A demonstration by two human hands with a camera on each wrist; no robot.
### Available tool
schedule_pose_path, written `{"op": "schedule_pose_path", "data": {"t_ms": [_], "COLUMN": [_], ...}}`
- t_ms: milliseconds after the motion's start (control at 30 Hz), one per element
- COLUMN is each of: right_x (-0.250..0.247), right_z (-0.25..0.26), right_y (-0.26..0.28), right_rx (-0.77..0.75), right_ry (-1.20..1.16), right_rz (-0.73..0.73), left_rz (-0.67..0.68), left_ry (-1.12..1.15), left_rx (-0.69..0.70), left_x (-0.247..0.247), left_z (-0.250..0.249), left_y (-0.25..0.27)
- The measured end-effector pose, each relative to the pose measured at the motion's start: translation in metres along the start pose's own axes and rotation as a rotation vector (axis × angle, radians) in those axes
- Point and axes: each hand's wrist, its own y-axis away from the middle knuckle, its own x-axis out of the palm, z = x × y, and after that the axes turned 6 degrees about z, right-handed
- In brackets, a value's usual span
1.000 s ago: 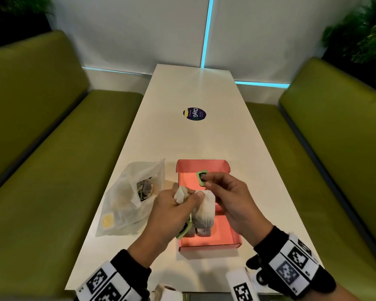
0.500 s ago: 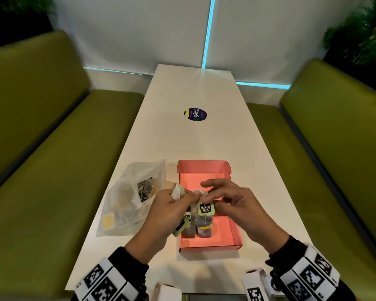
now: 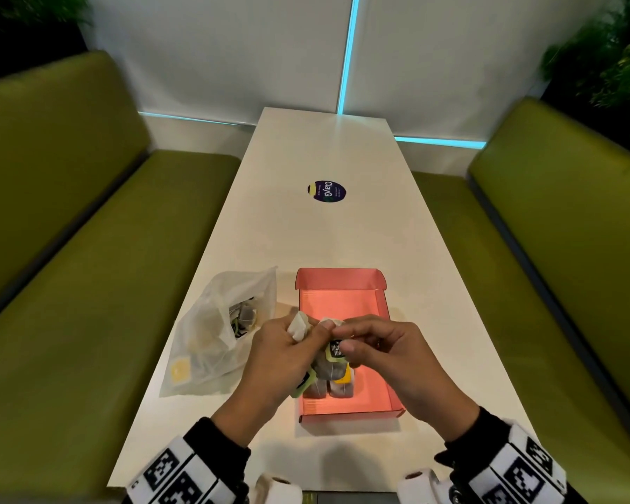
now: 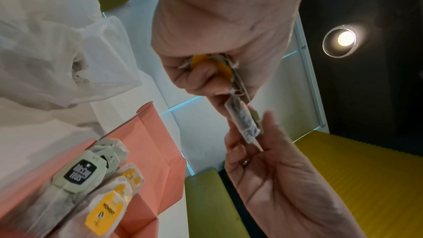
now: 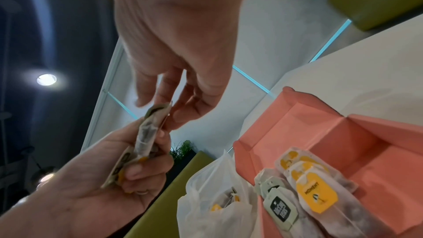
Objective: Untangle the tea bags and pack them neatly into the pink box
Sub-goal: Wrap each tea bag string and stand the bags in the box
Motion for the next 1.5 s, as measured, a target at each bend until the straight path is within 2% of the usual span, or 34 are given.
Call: {"op": "schedule_pose_path", "data": {"t_ms": [167,333,433,567,633,767,933,1133,1400,1500], "right_x": [0.004,0.004,0.005,0.002,0.001,0.002,0.003,0.004,0.002,0.004], "right_z": [0.001,0.005,0.005,0.003,0.003,0.001,0.001,0.002,0.007,0.008], "right_y": [-0.003,-0.007,-0.007,-0.01,-0.011,-0.012,-0.011,-0.009,-0.006,-0.005], "right_rx": [0.105,0.262,0.262,0.24,0.23,0.224,0.249,0.235,0.237,0.243], "right_ry": [-0.003,-0.005,0.023,-0.038,-0.065,-0.12,-0.181,-0.15,-0.098,-0.095], "right_rz": [-0.063,-0.009,-0.052,-0.167,-0.199,-0.245,-0.247,-0.242,-0.154,-0.133], "left_rz": [-0.001,0.026,-0.027,-0.191,-0.169,-0.054,-0.059,-0.085,-0.086,-0.081], "left_ry": [-0.026,-0.028,-0.037,-0.082,-0.054,-0.143,-0.159,-0.258,-0.243,-0.28], "left_rx": [-0.026,-0.025,0.02,0.131,0.134,0.177,0.195,0.282,0.232,0.26], "left_x": [0.002,0.002,0.001,-0.003,-0.002,0.005,0.009,0.011,0.012,0.012], "left_z": [0.005,0.005,0.002,0.006,0.009,0.016,0.02,0.02,0.017,0.022], "left_y": [-0.002,-0.003,-0.001,-0.001,0.004,0.014,0.014,0.014,0.012,0.013]}}
